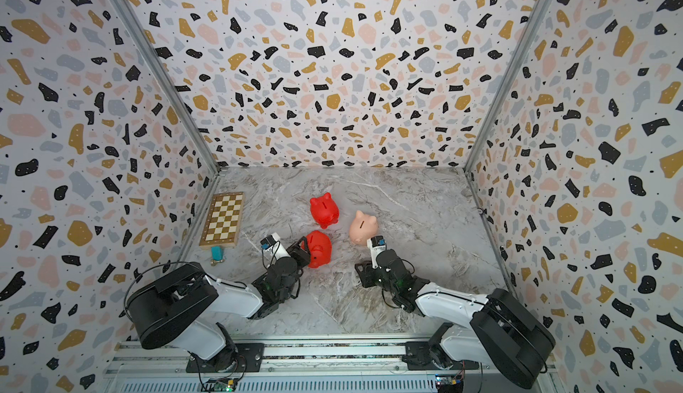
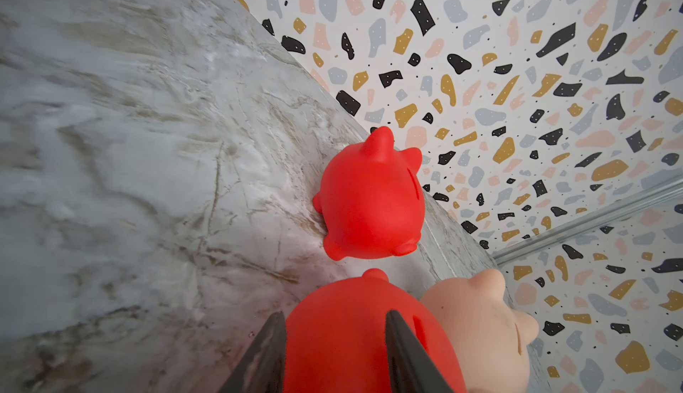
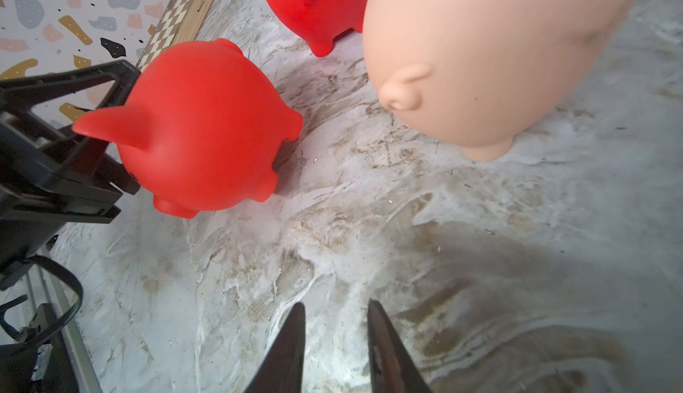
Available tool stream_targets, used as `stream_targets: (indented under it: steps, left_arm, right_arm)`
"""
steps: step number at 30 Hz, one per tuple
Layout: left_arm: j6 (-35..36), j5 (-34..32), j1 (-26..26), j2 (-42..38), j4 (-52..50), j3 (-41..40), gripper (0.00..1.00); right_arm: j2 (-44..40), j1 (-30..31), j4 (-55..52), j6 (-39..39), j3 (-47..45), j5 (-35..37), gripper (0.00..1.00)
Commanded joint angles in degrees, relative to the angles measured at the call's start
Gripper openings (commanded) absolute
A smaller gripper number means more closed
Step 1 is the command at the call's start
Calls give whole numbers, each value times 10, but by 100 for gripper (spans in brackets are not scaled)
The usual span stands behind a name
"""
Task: Open piggy banks
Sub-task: Adjust the piggy bank at the center of the board.
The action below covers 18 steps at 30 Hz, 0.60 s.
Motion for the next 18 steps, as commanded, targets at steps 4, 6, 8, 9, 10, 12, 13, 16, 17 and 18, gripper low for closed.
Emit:
stream_targets:
  steps: [4, 6, 8, 9, 10, 12, 13, 16, 17, 18]
  left_arm:
    - [30, 24, 33, -53, -134, -26, 49]
    - [39, 18, 38, -84, -170, -27, 51]
    - [47, 14, 43, -117, -206, -26, 56]
    - [53, 12, 45, -134, -224, -25, 58]
    - [56, 10, 46, -149, -244, -22, 60]
    - [64, 9, 51, -182, -289, -15, 64]
    - [65, 9, 53, -195, -311, -10, 65]
    - [66, 15, 63, -223, -349, -10, 66]
    - [66, 20, 67, -231, -351, -13, 69]
    - [66, 25, 69, -237, -356, -14, 72]
  right_arm:
    - [5, 0, 6, -2, 10, -6, 31]
    - [5, 1, 6, -1, 12, -6, 31]
    - [5, 3, 7, -1, 14, -6, 31]
    - [6, 5, 7, -1, 14, -6, 31]
    - [6, 6, 7, -1, 15, -6, 31]
    - [7, 8, 7, -2, 18, -4, 31]
    - [7, 9, 7, -1, 19, -4, 31]
    - [8, 13, 7, -2, 22, -4, 31]
    - [8, 15, 6, -3, 22, -4, 32]
    - [7, 16, 6, -3, 23, -3, 32]
